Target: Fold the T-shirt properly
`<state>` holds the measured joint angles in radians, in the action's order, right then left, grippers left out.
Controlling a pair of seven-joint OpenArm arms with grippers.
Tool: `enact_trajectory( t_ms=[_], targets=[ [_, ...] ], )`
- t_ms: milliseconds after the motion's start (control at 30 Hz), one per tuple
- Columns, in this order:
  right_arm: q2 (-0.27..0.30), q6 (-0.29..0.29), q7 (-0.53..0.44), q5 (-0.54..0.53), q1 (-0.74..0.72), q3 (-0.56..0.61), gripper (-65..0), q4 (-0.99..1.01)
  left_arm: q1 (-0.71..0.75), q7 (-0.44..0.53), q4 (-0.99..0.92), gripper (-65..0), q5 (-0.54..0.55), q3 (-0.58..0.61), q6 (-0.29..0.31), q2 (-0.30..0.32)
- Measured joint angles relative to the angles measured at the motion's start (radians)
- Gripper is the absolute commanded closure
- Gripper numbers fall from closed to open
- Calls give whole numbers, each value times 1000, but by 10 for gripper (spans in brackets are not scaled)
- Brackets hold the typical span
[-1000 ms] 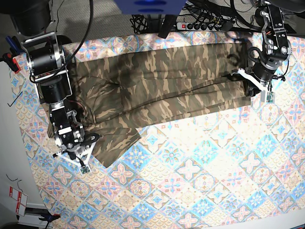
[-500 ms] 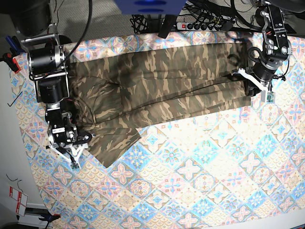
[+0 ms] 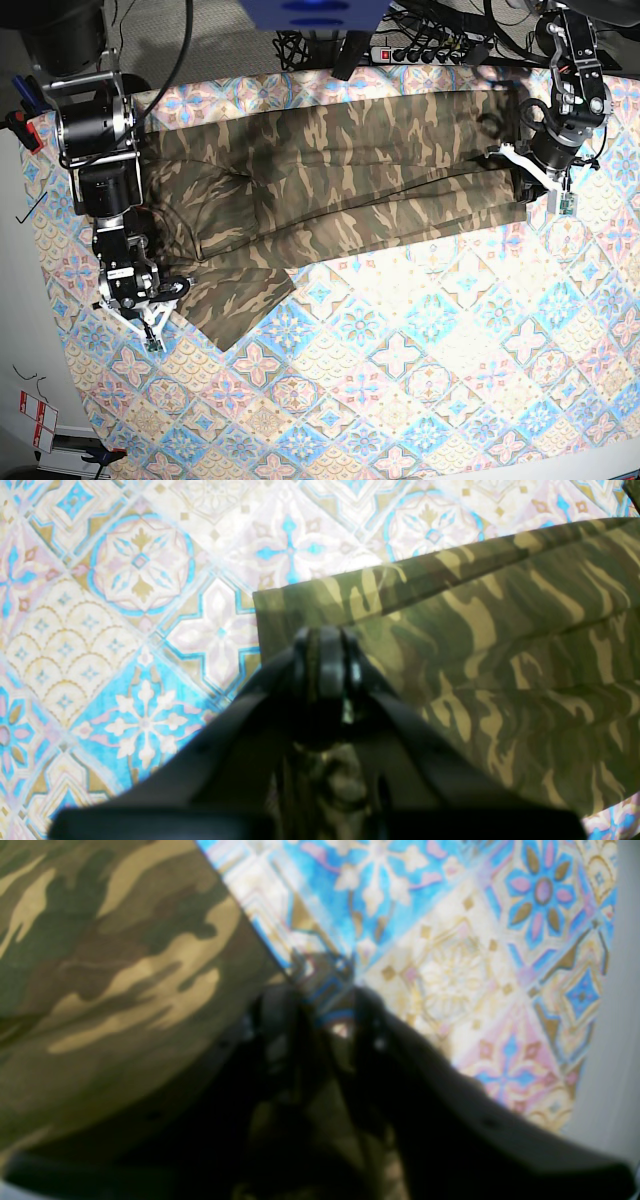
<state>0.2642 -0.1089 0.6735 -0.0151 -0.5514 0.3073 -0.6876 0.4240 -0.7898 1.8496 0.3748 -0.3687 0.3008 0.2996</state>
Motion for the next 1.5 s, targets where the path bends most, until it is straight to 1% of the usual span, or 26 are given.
enact_trajectory(
  t_ms=[100, 267, 333, 500, 733, 833, 1000, 1033, 1067, 1133, 1200, 1267, 1300, 1333, 1367, 1500],
  targets=[
    [-1, -1, 2, 0, 7, -1, -114, 42, 0, -4, 0, 0, 0, 0, 0, 0],
    [-1, 0, 3, 0, 5, -2, -25, 47, 0, -3, 0, 0, 0, 0, 0, 0],
    [-1, 0, 3, 1, 5, -2, -7, 45, 0, -3, 0, 0, 0, 0, 0, 0],
    [0, 0, 4, 1, 9, -2, -7, 30, 0, -3, 0, 0, 0, 0, 0, 0],
    [-1, 1, 10, 0, 13, -2, -7, -114, 0, -4, 0, 0, 0, 0, 0, -2],
    [0, 1, 76, 1, 9, -2, -6, -159, 0, -4, 0, 0, 0, 0, 0, -3],
    [0, 5, 117, 0, 42, -2, -6, -254, 0, -3, 0, 0, 0, 0, 0, -3],
    [-1, 4, 124, -4, 45, -2, -9, -257, 0, -3, 0, 0, 0, 0, 0, -3],
    [-1, 4, 129, -3, 45, -2, -25, -257, 1, -3, 0, 0, 0, 0, 0, -3],
    [0, 5, 133, -2, 45, -2, -99, -257, 0, -4, 0, 0, 0, 0, 0, -3],
    [1, 5, 168, -3, 44, -2, -194, -259, 0, -3, 0, 0, 0, 0, 0, -3],
    [2, 5, 192, -3, 45, -2, -269, -262, 1, -4, 0, 0, 0, 0, 0, -3],
    [1, 5, 191, -3, 47, -2, -289, -262, 0, -4, 0, 0, 0, 0, 0, -3],
    [-1, 4, 192, -5, 47, -11, -303, -262, 0, -3, 0, 0, 0, 0, 0, -2],
    [-2, 4, 190, -8, 51, -24, -303, -263, 0, -3, 0, 0, 0, 0, 0, -1],
    [1, 1, 189, -7, 74, -61, -288, -265, 0, -3, 0, 0, 0, 0, 0, 0]
  ],
)
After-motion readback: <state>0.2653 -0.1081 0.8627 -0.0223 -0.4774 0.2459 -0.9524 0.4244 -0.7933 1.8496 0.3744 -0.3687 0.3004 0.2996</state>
